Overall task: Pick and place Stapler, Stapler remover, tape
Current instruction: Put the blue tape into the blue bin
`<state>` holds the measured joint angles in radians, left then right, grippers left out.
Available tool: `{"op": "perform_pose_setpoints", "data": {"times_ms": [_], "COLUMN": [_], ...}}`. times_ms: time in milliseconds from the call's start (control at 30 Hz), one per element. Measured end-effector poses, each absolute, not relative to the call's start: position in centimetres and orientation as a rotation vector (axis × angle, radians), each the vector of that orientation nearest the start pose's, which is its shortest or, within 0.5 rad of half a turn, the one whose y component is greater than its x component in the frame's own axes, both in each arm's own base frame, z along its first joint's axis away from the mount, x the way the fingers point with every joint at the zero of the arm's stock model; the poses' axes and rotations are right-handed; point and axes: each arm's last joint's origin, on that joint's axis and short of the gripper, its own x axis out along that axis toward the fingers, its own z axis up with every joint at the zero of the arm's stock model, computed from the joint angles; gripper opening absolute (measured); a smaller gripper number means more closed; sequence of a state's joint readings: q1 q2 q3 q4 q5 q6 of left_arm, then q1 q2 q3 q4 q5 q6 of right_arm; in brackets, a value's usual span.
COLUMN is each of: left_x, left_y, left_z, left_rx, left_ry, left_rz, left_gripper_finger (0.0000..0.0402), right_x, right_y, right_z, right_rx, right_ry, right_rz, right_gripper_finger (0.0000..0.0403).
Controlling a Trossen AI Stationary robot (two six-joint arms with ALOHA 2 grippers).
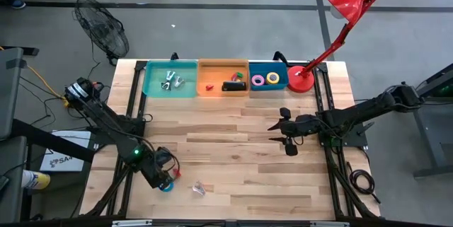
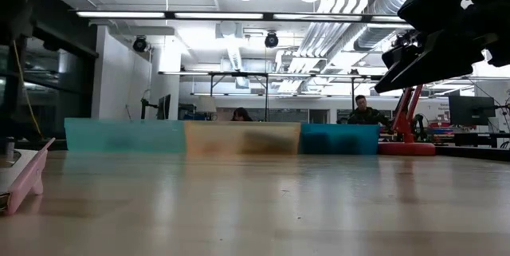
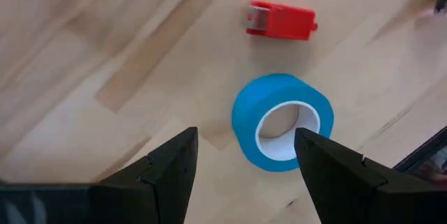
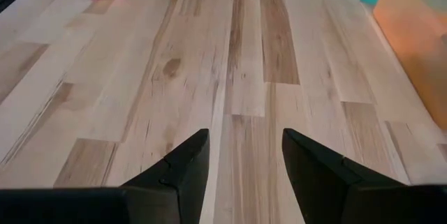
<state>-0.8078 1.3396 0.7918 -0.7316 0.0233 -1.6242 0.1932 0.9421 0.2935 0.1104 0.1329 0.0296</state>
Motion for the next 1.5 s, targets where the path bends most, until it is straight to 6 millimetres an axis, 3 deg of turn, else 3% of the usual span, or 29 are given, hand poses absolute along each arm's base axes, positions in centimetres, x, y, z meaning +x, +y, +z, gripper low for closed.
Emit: {"op": "perform_pose_setpoints", "data": {"times_ms": [333, 600, 767, 1033, 1300, 1500], "left_x": [16.4, 16.7, 16.8, 17.0, 17.5, 18.3], "left_y": [-17.8, -18.0, -18.3, -18.3, -18.2, -17.5], "left_z": [16.6, 15.4, 14.9, 14.9, 15.1, 17.3], "left_rx": [-0.805, -0.765, -0.764, -0.759, -0.666, -0.37], "left_ry": [1.556, 1.565, 1.586, 1.555, 1.425, 1.172], "left_rz": [0.373, 0.413, 0.416, 0.394, 0.368, 0.49], "left_gripper_finger": [0.0234, 0.0231, 0.0184, 0.0032, 0.0037, 0.0035], "right_x": [17.7, 17.7, 17.7, 17.7, 17.7, 17.8], "right_y": [3.1, 3.0, 3.0, 3.0, 3.0, 3.1], "right_z": [16.7, 16.7, 16.7, 16.7, 16.8, 17.1], "right_rx": [-0.059, -0.06, -0.061, -0.062, -0.061, -0.062], "right_ry": [0.533, 0.532, 0.532, 0.532, 0.527, 0.493], "right_rz": [0.051, 0.047, 0.04, 0.036, 0.037, 0.046], "right_gripper_finger": [0.0171, 0.0171, 0.0171, 0.0171, 0.0171, 0.0171]}}
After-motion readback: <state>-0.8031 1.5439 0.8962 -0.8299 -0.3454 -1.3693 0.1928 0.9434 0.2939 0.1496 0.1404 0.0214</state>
